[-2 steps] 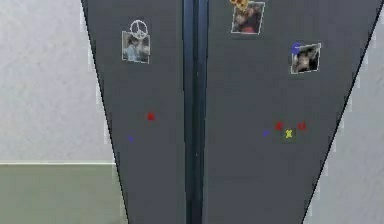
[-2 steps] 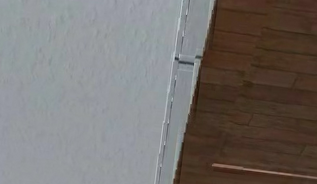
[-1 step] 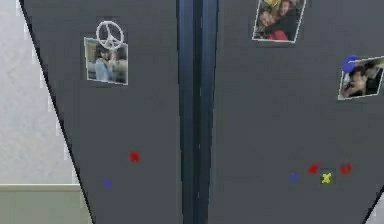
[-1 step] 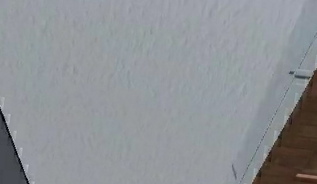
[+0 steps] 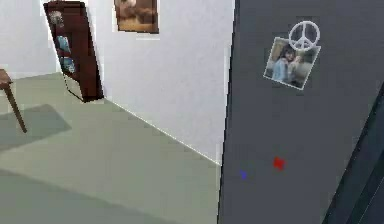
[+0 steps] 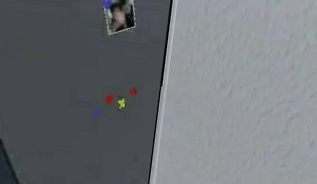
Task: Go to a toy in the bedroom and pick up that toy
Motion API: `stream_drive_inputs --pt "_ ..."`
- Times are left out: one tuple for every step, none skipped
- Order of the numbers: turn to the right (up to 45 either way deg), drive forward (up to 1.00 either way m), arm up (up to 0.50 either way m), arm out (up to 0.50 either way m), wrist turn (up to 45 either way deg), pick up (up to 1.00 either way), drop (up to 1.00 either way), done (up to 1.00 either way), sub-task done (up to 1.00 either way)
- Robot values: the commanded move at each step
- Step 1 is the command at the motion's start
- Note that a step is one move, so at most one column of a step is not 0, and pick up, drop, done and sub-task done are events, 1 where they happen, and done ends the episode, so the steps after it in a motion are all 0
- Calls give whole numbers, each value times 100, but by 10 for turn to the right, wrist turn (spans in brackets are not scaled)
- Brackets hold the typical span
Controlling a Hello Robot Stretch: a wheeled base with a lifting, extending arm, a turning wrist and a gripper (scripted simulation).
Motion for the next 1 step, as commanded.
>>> stream_drive_inputs --pt "-450 0 0 0 0 0 0 0 0"
